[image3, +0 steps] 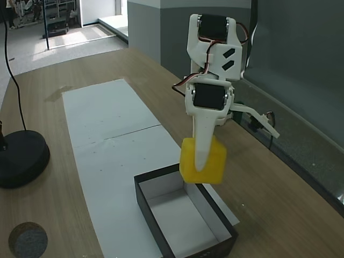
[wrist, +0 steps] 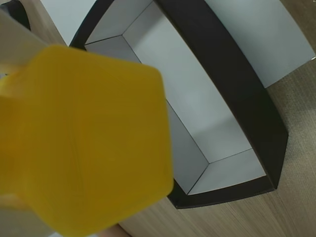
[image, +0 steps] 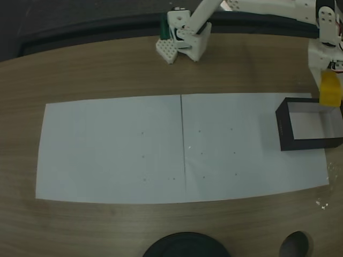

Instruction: Grab a yellow square and put it in the box.

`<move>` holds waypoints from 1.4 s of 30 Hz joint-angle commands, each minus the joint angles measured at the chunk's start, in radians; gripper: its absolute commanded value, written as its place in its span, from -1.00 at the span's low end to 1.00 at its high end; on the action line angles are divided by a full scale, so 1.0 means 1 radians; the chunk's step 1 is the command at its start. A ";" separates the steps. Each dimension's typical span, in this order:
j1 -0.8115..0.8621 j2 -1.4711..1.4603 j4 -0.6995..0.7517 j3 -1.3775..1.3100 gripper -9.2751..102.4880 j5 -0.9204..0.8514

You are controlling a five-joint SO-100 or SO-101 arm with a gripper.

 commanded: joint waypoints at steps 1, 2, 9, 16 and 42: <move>-0.005 0.029 -0.014 -0.086 -0.61 -0.002; -0.002 0.029 -0.014 -0.091 -0.61 -0.002; 0.003 0.028 -0.008 -0.091 -0.36 0.020; 0.003 0.029 0.000 -0.091 -0.30 0.021; 0.695 1.721 0.087 1.009 -0.84 0.052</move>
